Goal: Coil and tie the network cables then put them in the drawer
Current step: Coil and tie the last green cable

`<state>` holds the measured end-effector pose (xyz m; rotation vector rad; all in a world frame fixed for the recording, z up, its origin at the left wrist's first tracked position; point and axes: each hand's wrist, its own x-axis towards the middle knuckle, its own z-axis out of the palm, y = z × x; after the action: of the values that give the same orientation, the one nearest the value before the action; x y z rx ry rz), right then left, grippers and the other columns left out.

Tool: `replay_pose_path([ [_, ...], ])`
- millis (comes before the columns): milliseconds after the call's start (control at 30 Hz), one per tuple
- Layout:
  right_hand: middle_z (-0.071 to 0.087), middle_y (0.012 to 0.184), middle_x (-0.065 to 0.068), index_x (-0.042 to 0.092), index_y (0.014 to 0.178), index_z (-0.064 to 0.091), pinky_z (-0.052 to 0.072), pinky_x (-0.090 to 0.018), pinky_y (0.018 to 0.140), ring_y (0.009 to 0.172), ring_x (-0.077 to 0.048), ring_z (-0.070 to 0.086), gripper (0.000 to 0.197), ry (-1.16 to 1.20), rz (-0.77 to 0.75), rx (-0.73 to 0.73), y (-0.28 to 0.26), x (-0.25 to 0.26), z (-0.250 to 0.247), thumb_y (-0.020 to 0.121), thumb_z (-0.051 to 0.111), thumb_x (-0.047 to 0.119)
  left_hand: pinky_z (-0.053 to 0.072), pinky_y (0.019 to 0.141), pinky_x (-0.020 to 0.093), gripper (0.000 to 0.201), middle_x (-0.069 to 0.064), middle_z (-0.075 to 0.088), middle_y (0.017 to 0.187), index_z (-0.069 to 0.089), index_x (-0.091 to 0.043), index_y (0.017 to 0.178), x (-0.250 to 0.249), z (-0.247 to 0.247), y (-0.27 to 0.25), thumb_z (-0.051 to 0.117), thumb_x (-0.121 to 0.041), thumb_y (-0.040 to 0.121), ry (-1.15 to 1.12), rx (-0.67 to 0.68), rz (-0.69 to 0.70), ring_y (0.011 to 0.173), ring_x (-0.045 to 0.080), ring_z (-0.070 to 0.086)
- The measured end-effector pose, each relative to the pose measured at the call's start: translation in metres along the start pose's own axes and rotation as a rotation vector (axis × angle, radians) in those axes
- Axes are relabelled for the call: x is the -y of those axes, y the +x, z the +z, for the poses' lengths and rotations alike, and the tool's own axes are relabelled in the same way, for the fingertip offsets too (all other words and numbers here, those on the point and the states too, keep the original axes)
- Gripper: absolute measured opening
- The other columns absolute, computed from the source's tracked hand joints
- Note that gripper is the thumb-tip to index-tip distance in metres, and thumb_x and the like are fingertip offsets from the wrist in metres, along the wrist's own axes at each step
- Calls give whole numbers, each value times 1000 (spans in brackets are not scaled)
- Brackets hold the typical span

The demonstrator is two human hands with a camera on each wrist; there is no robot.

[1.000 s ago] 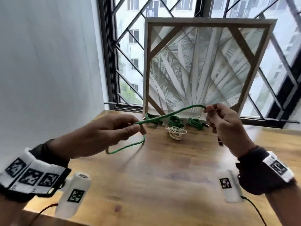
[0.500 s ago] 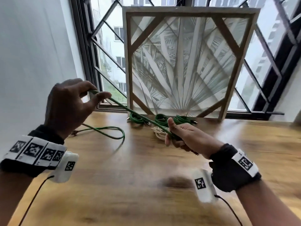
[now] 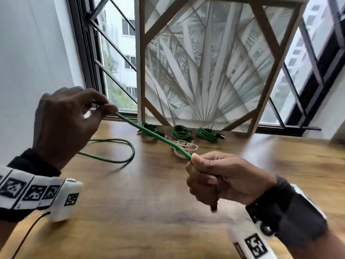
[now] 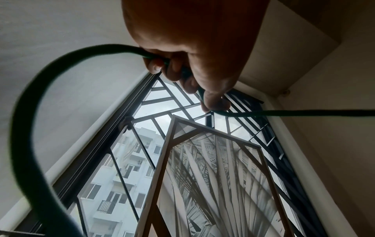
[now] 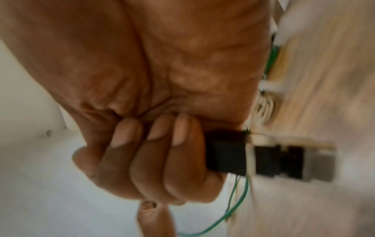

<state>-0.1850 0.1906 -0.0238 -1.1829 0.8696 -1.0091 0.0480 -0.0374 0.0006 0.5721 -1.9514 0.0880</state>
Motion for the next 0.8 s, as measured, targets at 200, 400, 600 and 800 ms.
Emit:
replay_pose_path([
  [200,30,61,2,10,86,50,20,-26,50,55,-11,24,23,404,-267,75,11,2,20,100,31,11,50,70,47,37,-1,72,80,74,-25,87,0,-1,-7,64,-61,92,63,116,9,78,29,66],
  [400,32,72,8,12,95,50,29,-23,56,60,-7,27,24,717,-500,-142,13,7,4,85,49,-10,39,68,38,39,-14,62,74,67,-30,77,-21,-7,-17,61,-66,91,70,367,212,72,19,58],
  [600,47,74,-3,9,98,57,35,-27,58,59,-17,39,27,994,-662,-243,-2,15,-16,87,51,-15,28,70,31,34,-16,59,71,63,-32,77,-77,5,-36,62,-58,99,65,540,547,72,12,50],
  [800,63,80,-2,9,95,63,50,-22,56,59,-12,52,32,884,-778,-584,4,14,-23,84,40,-10,32,69,32,30,-11,59,72,67,-30,79,-127,12,-57,60,-46,103,-11,635,748,72,13,52],
])
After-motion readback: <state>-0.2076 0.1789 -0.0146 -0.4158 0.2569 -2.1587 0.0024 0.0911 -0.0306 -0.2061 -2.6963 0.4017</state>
